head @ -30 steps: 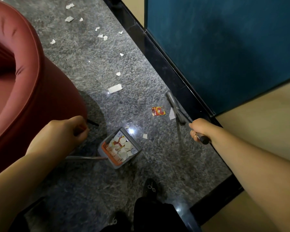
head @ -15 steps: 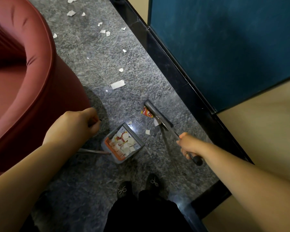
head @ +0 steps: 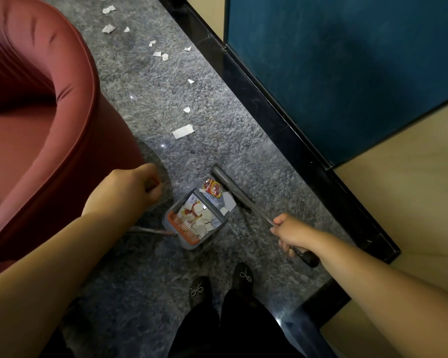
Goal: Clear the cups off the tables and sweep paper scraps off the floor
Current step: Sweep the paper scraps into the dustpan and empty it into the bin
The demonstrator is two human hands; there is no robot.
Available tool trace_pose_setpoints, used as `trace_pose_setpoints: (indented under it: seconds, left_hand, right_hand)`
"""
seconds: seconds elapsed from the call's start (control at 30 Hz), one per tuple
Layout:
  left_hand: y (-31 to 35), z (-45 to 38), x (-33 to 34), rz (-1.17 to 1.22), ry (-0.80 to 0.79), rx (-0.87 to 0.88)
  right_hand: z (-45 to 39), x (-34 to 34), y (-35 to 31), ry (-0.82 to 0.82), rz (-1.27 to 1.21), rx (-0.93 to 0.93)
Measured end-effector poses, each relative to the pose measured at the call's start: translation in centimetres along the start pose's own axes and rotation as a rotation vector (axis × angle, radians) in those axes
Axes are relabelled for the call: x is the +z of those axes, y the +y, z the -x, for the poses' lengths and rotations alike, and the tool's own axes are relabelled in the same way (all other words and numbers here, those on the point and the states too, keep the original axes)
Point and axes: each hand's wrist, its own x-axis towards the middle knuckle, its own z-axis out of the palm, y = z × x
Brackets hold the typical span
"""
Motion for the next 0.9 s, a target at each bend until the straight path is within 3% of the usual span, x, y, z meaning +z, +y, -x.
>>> trace_pose_setpoints:
  seconds: [0.23,0.43,0.9]
  left_hand:
    - [-1.8,1.2,-1.2,0.012,-0.012,0.008]
    - [-2.0,0.8,-0.9,-0.044,-0.007,0.052]
    - [-3.3,2.8,0.1,-0.048,-0.015,0.036]
  right_hand:
    - [-1.3,0.8,-2.3,-0.003,0.1,-0.003]
    - [-0.7,2.5,-3.7,-0.121,0.312,-0.009]
    - [3.4,7.6,-1.9,-0.244,0.127,-0.014]
